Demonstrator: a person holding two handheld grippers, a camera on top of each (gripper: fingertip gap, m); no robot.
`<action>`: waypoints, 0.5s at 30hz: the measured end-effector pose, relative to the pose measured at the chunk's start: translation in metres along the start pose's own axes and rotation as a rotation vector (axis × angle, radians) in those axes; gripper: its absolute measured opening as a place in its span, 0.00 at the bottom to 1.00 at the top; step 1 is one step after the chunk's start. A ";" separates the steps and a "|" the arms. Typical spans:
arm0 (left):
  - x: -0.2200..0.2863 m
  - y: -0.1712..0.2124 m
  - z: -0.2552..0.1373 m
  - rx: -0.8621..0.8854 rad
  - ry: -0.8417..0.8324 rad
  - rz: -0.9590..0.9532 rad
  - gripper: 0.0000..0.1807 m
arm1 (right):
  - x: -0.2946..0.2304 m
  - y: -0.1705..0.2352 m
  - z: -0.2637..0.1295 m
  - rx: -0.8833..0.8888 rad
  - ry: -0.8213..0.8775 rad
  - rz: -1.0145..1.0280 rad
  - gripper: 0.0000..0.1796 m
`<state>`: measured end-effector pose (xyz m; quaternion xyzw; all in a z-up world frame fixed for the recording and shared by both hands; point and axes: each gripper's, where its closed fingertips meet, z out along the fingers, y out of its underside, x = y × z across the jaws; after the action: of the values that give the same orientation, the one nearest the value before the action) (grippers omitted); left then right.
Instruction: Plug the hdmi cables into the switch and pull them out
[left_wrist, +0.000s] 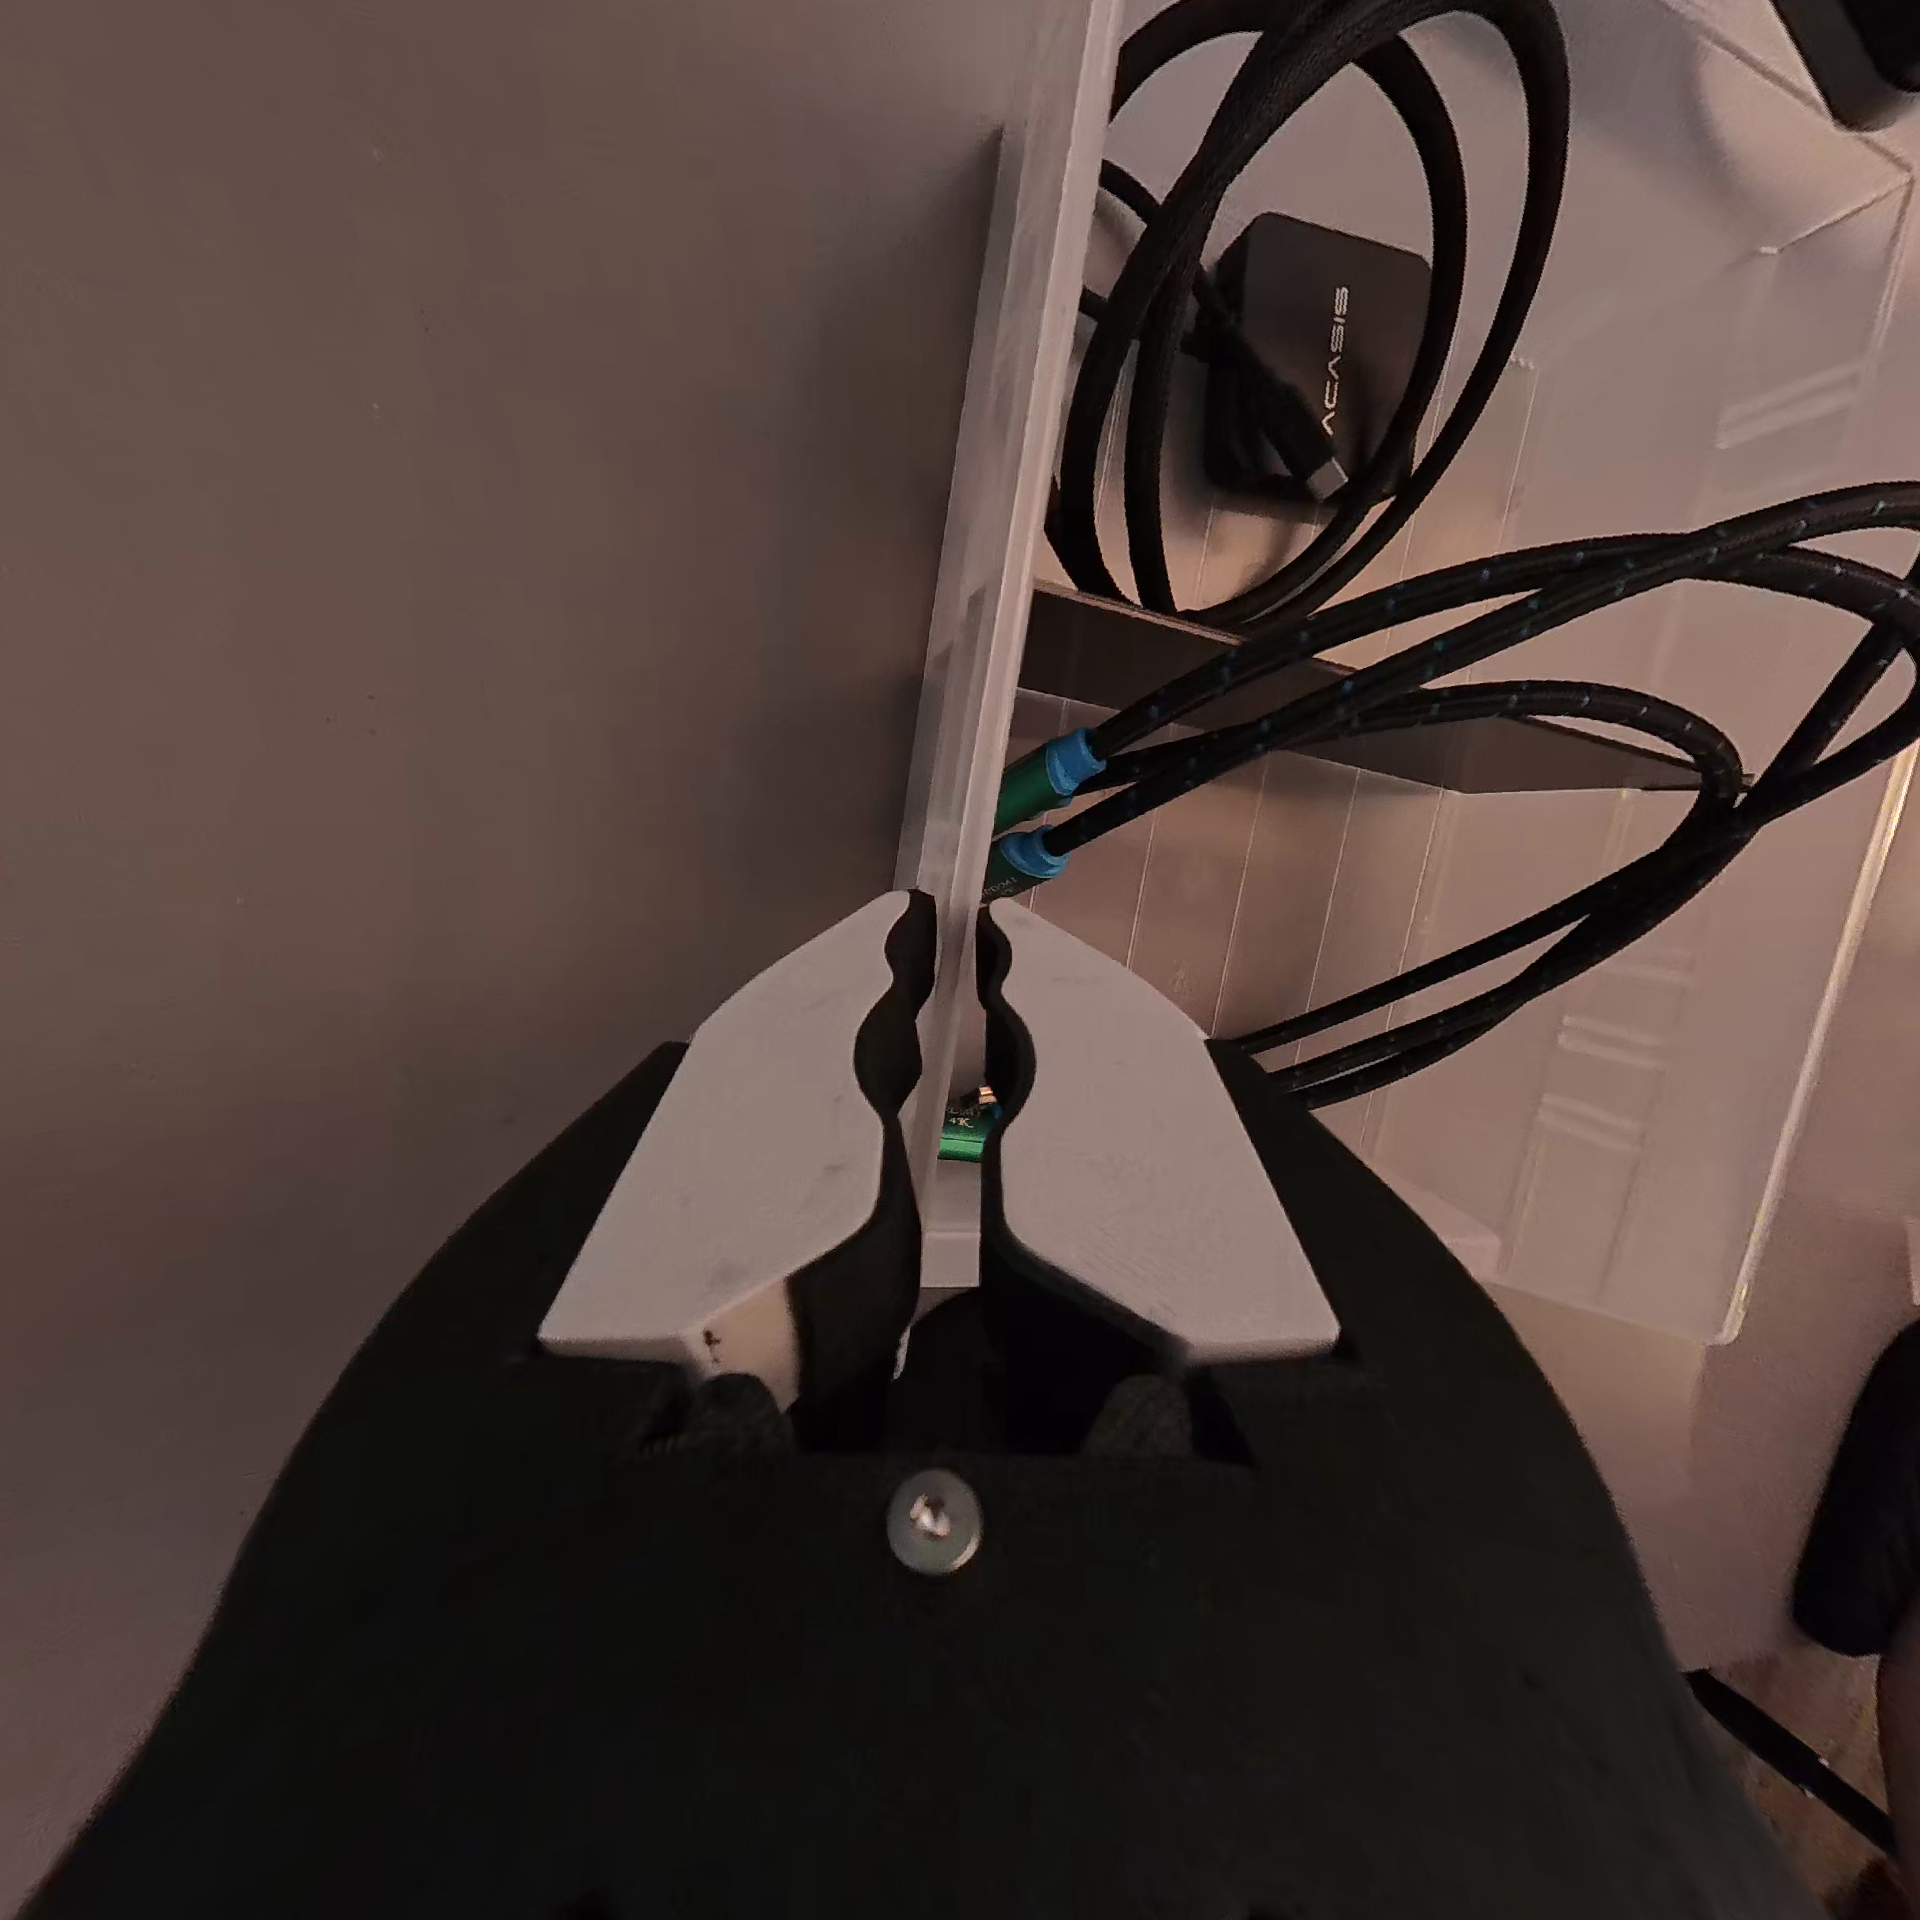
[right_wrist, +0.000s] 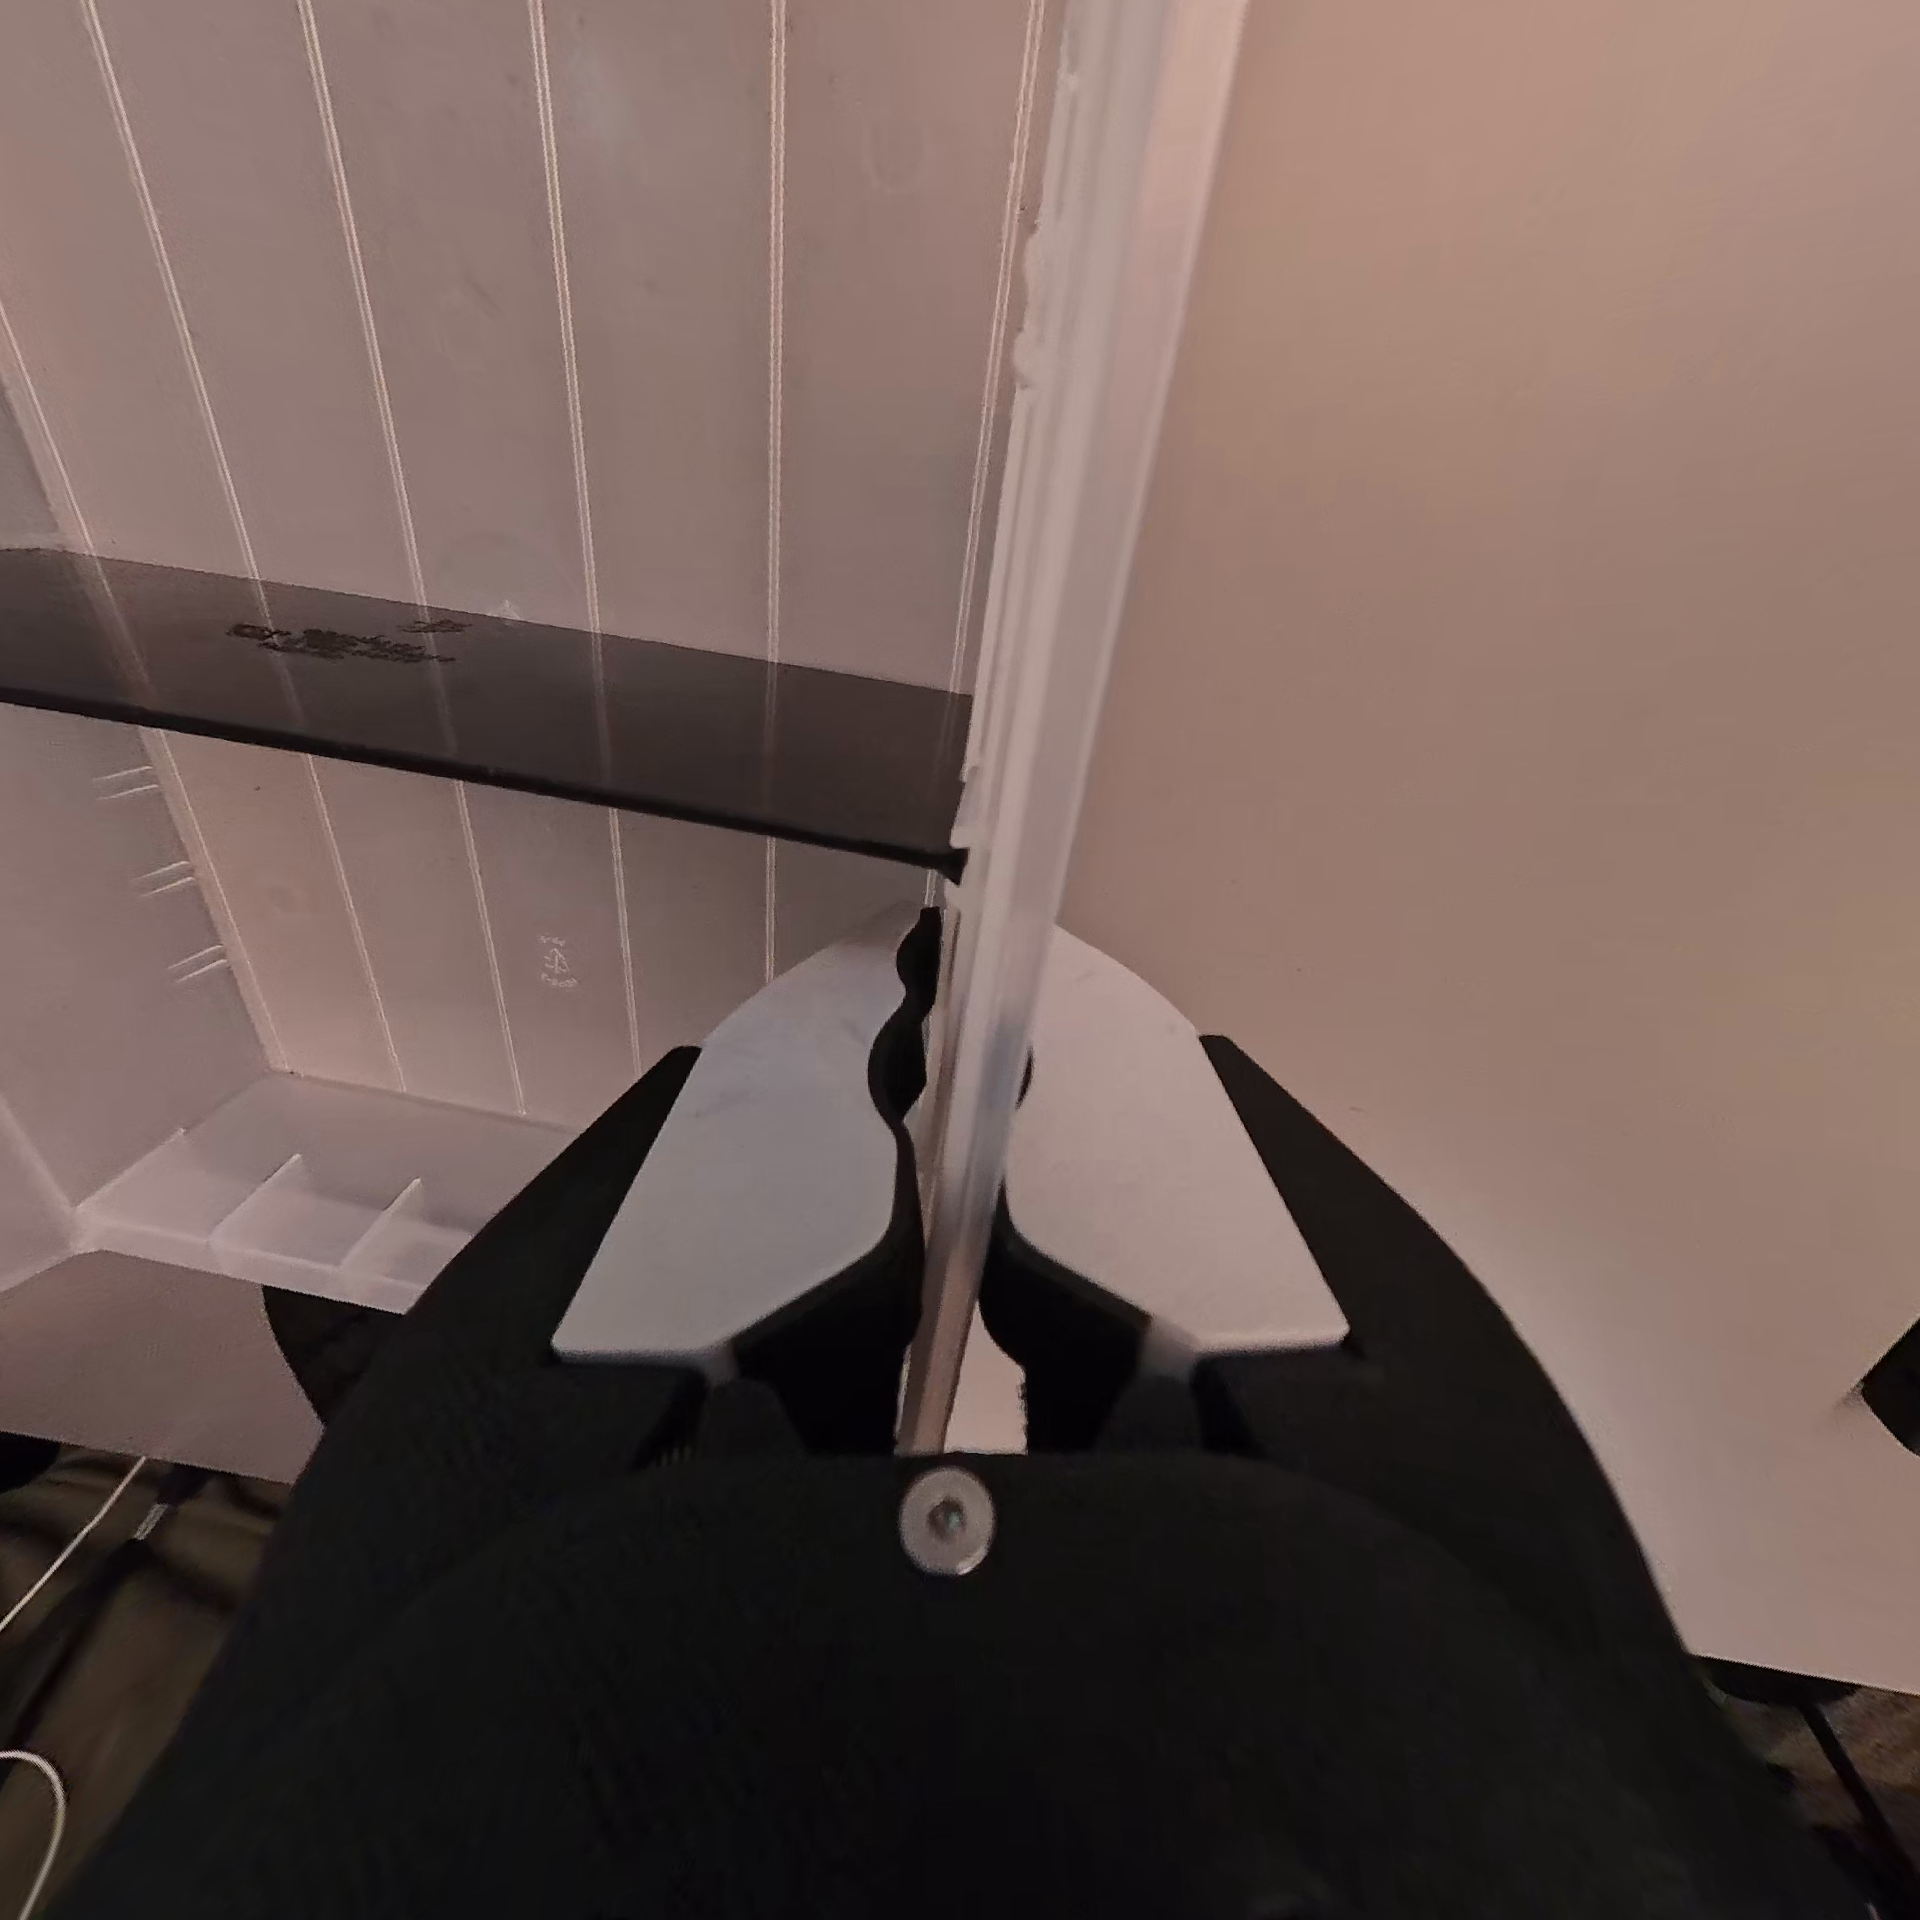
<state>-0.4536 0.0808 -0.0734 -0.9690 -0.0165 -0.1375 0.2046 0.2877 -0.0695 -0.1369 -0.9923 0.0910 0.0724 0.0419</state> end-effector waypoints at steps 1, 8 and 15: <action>0.000 0.000 0.000 0.002 0.005 -0.006 0.04 | 0.000 0.000 0.000 0.001 -0.003 0.004 0.03; -0.002 -0.005 0.001 0.034 0.017 -0.015 0.04 | 0.002 0.005 -0.001 -0.003 -0.006 -0.007 0.03; -0.003 -0.006 0.001 0.045 0.035 -0.029 0.04 | 0.006 0.006 -0.001 -0.011 -0.005 -0.008 0.03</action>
<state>-0.4566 0.0867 -0.0730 -0.9612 -0.0303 -0.1570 0.2248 0.2921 -0.0769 -0.1370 -0.9927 0.0863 0.0752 0.0370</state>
